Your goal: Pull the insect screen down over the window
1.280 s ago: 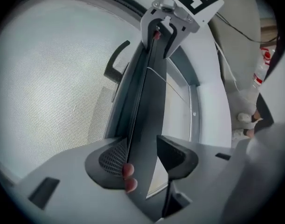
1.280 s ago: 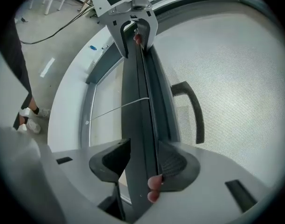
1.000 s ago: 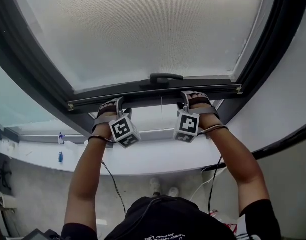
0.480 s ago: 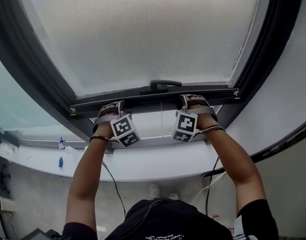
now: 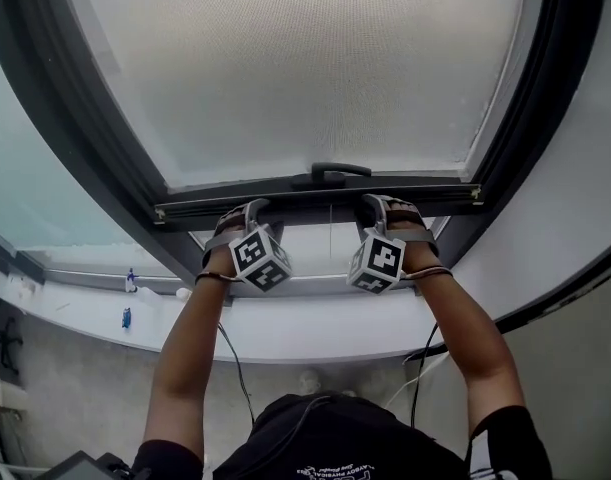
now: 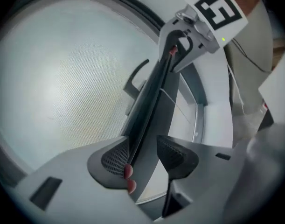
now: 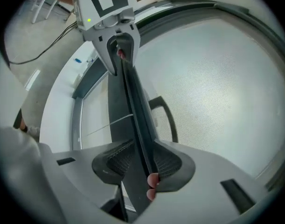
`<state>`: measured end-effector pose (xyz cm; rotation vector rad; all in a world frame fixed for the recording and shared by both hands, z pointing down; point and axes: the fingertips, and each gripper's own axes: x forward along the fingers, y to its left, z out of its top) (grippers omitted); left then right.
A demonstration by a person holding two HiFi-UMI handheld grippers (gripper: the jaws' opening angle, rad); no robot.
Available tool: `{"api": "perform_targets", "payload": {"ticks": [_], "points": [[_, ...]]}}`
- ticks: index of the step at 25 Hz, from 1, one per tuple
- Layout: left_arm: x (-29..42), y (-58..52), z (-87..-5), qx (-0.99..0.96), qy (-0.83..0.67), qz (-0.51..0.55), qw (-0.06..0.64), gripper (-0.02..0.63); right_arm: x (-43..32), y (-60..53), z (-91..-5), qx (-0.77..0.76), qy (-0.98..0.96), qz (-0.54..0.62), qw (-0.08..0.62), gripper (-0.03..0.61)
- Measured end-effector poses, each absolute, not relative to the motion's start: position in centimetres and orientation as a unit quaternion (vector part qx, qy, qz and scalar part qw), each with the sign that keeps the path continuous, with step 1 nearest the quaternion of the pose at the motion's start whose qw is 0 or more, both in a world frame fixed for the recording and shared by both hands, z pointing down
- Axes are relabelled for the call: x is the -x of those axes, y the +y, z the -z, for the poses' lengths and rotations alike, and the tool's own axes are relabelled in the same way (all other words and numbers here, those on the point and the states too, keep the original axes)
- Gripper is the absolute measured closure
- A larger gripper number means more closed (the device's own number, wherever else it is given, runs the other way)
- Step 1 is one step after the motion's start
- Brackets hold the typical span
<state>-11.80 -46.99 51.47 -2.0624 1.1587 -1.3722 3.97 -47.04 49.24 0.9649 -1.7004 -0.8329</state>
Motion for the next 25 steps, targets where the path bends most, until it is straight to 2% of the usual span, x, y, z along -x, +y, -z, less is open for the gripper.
{"api": "perform_targets", "payload": {"ticks": [7,10,14,17,20,25], "points": [[9.1,-40.5,-42.9,0.824,0.496,0.249,0.116,0.43,-3.1,-40.5,-41.4,-0.483,-0.781,0.287,0.272,0.449],[9.1,-37.2,-39.5,0.824,0.528,0.171,0.11,0.434,-2.7,-37.3,-38.7,-0.508,-0.797,0.268,0.185,0.49],[10.0,-33.5,-37.6,0.813,0.564,0.11,0.1,0.533,-2.0,-33.5,-36.0,-0.517,-0.811,0.257,0.097,0.538],[11.4,-31.2,-38.3,0.798,0.587,0.101,0.093,0.584,-1.4,-31.4,-35.7,-0.524,-0.819,0.227,0.062,0.57],[12.6,-29.1,-39.5,0.794,0.6,0.081,0.056,0.611,-1.4,-29.4,-36.7,-0.535,-0.822,0.186,0.053,0.574],[14.6,-24.4,-41.9,0.797,0.602,0.036,-0.011,0.611,-1.5,-25.2,-39.5,-0.553,-0.819,0.137,0.065,0.574]]}}
